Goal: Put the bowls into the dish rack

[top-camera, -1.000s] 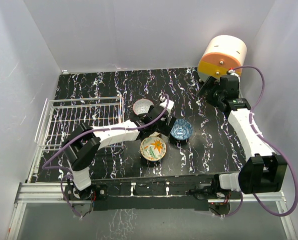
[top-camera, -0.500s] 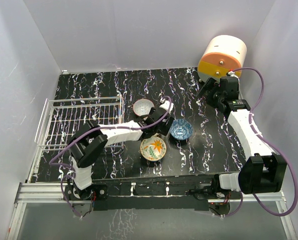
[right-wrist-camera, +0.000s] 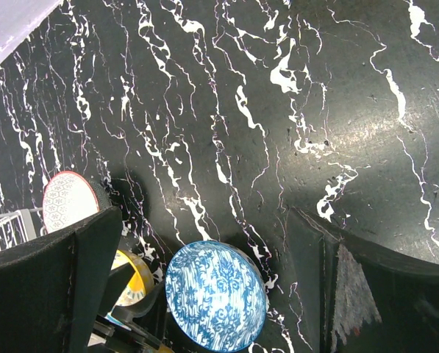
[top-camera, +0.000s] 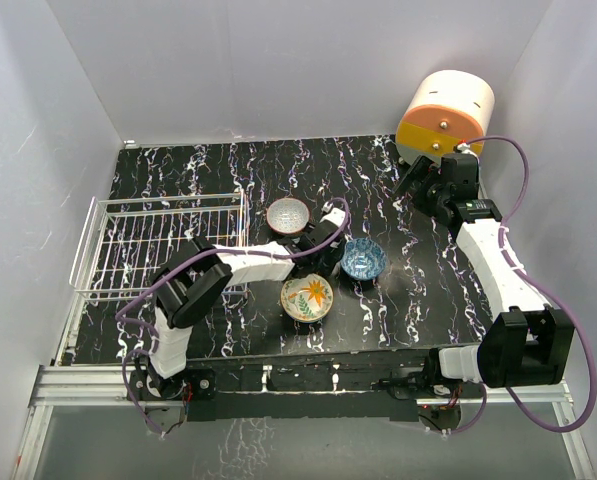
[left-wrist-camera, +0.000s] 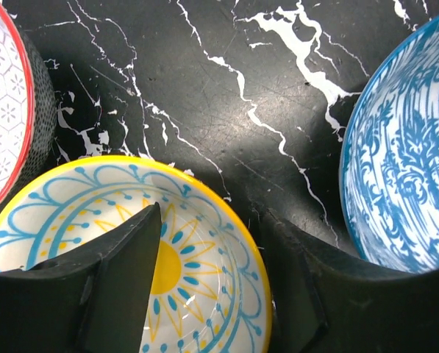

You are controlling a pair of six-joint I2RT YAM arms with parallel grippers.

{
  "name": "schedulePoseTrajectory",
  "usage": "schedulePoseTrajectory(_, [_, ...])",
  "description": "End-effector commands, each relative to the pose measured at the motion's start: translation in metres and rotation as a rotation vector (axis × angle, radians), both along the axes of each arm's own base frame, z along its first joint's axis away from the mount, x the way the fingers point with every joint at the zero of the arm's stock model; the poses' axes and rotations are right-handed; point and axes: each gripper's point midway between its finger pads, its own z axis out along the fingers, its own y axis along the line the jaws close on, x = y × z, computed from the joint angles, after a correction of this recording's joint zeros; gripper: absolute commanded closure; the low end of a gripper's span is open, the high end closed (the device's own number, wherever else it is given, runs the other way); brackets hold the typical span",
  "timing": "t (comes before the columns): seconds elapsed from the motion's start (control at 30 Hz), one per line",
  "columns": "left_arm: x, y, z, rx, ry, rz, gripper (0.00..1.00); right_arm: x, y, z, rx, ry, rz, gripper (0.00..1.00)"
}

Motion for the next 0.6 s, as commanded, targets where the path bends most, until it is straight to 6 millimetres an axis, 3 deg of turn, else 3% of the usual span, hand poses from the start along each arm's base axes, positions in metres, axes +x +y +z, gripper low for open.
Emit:
schedulePoseTrajectory(0.0, [0.009,-0.001,0.004,-0.009,-0.007,0.034,0.46,0.007,-0.003,0.027,0.005,-0.097,-0.008,0.02])
schedulePoseTrajectory(0.4, [0.015,0.012,-0.027,0.04,0.035,0.062,0.52,0.004,-0.004,0.027,0.008,-0.1,-0.009,0.02])
schedulePoseTrajectory(0.57, [0.012,0.017,-0.037,0.053,0.053,0.072,0.77,0.003,-0.005,0.029,0.006,-0.104,-0.013,0.02])
